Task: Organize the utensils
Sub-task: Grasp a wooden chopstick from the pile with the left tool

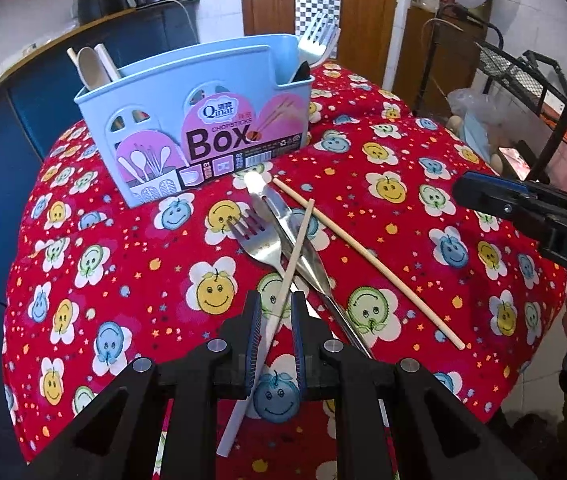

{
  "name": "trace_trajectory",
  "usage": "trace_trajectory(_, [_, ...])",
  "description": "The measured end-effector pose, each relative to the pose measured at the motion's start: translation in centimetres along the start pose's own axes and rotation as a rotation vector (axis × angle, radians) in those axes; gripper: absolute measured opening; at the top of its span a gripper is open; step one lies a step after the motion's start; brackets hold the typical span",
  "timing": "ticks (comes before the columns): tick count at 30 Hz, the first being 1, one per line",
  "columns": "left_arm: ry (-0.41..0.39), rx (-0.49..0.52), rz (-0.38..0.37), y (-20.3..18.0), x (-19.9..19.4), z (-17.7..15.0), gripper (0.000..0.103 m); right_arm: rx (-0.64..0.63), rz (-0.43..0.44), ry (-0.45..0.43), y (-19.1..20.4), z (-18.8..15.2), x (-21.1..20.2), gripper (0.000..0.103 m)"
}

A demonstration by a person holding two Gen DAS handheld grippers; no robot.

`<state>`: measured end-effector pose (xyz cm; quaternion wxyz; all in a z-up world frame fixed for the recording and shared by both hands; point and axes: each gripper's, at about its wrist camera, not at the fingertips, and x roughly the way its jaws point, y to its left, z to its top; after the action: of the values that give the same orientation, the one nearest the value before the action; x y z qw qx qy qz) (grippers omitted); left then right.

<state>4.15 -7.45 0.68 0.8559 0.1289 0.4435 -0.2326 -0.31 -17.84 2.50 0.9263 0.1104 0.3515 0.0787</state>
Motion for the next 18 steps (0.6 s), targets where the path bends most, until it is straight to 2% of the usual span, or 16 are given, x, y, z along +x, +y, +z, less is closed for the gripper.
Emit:
trace_trajectory(7, [0.055,-0.018,-0.001,0.0,1.5,-0.3,0.015,-0.004,0.003,0.002,0.1,0.0,-0.1,0.025])
trace_trajectory(13, [0.036,0.01,0.016,0.2,1.9,0.0,0.016,0.004,-0.007,-0.002,-0.2,0.1,-0.3,0.026])
trace_trajectory(18, [0.023,0.011,0.0,0.4,2.2,0.2,0.009,-0.001,0.004,0.003,0.0,0.2,-0.3,0.026])
